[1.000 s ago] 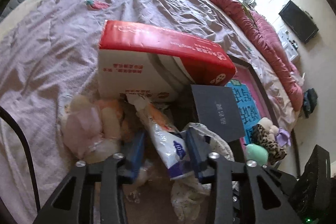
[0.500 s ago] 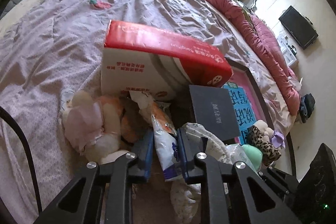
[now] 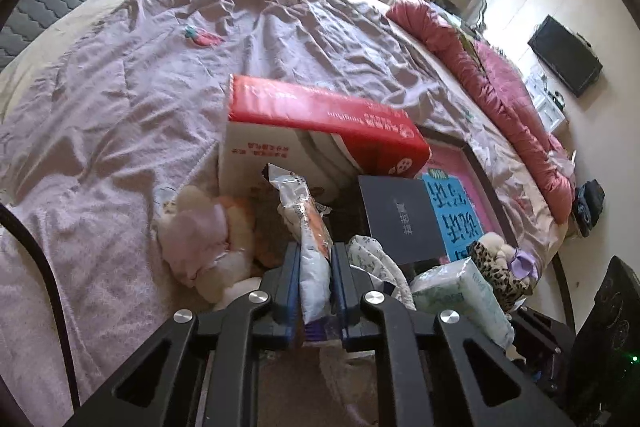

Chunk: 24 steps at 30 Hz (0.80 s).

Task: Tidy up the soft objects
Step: 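Carry the snack packet and diaper pack with both tools toward the pink tray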

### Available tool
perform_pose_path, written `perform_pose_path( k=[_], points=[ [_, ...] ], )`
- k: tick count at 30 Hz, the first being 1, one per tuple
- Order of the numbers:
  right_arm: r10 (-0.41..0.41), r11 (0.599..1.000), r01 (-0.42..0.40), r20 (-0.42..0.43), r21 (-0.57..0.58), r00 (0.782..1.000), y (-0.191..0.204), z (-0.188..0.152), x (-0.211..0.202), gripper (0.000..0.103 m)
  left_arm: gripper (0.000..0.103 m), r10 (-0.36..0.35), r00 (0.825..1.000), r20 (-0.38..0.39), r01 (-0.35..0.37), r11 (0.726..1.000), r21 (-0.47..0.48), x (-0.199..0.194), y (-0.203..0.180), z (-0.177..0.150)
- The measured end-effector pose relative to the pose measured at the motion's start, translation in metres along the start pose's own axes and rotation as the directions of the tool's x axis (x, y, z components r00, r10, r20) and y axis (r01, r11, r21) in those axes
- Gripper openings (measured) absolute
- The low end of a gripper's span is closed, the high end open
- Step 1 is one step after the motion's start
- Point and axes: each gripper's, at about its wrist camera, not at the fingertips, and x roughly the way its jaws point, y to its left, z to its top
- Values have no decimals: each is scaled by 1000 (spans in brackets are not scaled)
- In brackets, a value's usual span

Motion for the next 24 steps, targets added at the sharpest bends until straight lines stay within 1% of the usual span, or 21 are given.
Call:
perform_pose_path(
  k=[2, 8, 12, 17, 24],
  points=[
    [0, 1000, 0, 4, -1, 1000, 1, 1, -2, 21, 15, 0, 1000, 12, 0, 1000, 0, -6, 1, 0],
    [1, 1000, -1, 29, -11, 1000, 5, 5, -10, 21, 15, 24, 996, 83, -25, 1000, 11, -31, -5, 3],
    [-5, 1000, 5, 44, -3, 999, 3, 6, -19, 21, 15, 9, 993, 116, -12, 1000, 27, -46, -15, 6],
    [3, 999, -6, 65, 52, 998, -9, 11, -29, 21, 15, -11, 991, 135, 2, 998, 69, -58, -35, 8],
    [-22, 996, 13, 103, 89, 994, -24, 14, -48, 21, 15, -30, 989, 144, 13, 993, 117, -63, -59, 4]
  ],
)
